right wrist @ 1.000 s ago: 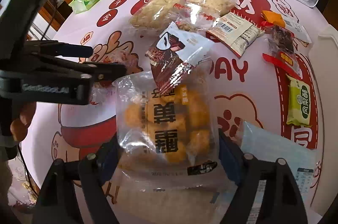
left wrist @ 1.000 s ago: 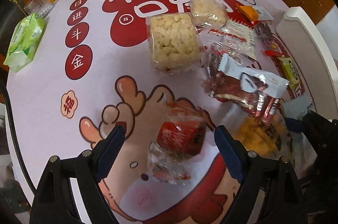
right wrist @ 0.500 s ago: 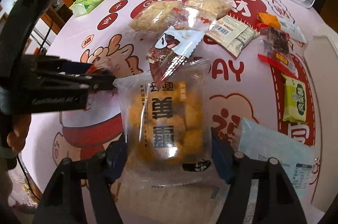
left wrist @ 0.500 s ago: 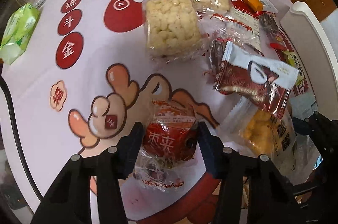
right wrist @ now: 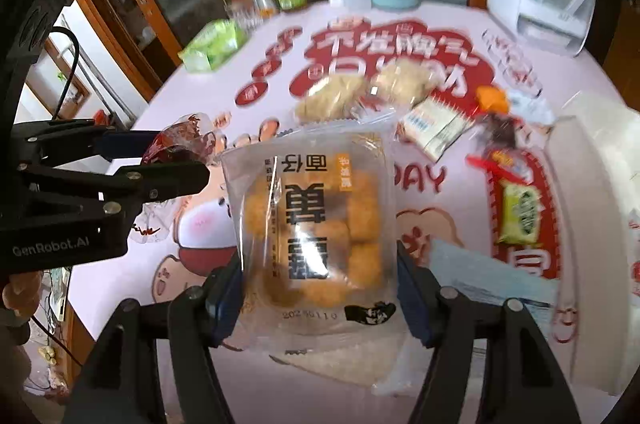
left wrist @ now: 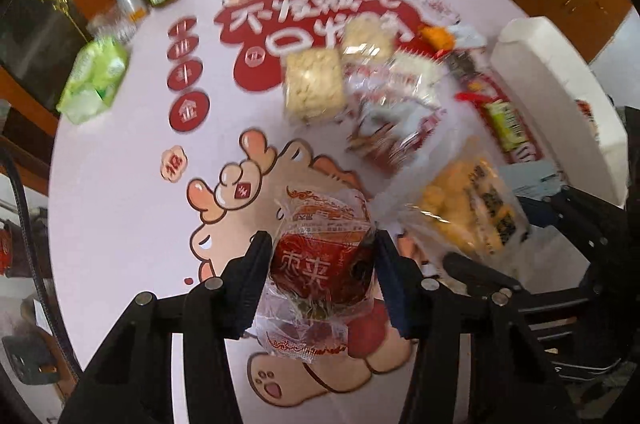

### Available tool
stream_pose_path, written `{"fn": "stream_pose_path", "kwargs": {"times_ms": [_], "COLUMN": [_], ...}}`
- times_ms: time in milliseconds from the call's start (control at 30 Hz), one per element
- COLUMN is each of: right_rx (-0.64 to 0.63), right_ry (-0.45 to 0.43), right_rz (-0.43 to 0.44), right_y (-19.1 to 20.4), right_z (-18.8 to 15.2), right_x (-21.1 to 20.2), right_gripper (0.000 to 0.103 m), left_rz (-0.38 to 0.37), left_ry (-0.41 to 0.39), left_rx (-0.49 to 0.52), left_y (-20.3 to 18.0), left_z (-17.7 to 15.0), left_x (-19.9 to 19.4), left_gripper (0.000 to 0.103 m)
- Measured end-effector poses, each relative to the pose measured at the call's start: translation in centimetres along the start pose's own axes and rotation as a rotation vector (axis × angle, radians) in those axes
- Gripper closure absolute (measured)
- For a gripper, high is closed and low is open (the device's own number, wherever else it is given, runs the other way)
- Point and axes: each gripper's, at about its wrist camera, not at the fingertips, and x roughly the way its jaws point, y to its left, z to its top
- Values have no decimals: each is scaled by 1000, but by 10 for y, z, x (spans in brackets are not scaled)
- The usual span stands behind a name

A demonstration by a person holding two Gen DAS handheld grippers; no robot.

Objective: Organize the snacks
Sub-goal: 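Carry both bags over the white tray and release them inside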

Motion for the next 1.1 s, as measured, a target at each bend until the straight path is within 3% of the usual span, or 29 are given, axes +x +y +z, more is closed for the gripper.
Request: {"fn": "stream_pose_path", "kwargs": {"times_ms": [233,400,700,1100], "right_rx": [29,80,196,340], "right_ry": [-97,-152,-248,-239], "right_rz": [-48,-102,-197,-274], "right_y": [-37,-83,-183,-286], "right_z": [-8,-17,-39,-46], "right_x": [-63,-103,-170,-183], "right_gripper": [36,36,35,32], "left_rz": [-4,-33,-100,-126], "left_ry": [-124,-194,-244,-254], "left_rx": [15,72,151,199], "left_y": [-38,-90,-197,-326], "left_z": [9,20,58,124], "left_x": [-61,-89,-101,-78], "left_gripper": [53,53,53,53]}}
